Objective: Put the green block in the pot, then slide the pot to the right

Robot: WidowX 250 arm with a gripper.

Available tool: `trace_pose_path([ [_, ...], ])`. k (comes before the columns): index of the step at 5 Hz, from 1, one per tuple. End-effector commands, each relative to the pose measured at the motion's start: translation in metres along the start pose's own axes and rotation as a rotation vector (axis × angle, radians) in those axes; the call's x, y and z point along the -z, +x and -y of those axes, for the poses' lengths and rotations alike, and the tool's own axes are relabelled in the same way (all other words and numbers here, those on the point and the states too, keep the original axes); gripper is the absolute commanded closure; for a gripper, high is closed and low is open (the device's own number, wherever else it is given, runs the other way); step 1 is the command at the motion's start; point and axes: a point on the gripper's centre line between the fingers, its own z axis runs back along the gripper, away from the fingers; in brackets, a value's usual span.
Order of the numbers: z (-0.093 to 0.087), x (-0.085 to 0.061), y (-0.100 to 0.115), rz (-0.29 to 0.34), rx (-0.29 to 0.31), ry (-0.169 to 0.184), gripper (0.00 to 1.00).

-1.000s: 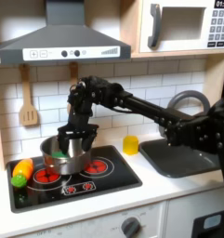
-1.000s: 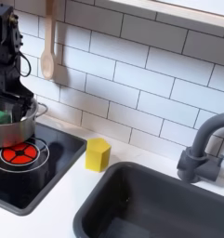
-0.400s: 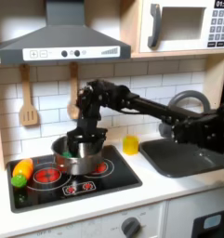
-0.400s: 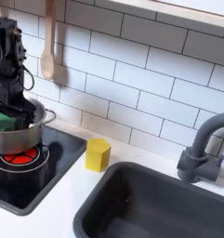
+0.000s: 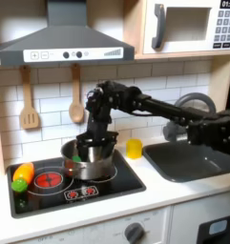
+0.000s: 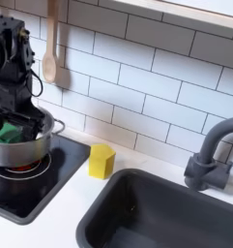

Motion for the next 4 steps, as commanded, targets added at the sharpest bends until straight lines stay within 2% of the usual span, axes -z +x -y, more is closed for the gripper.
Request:
trace_pose_path([
  [1,0.020,-0.008,-0.014,0.005,0.029,-0.011,0.00],
  [3,0.035,-0.011,-0.027,-0.003,0.064,-0.028,0.00],
  [4,0.039,-0.016,-0.030,-0.020,0.061,-0.034,0.00],
])
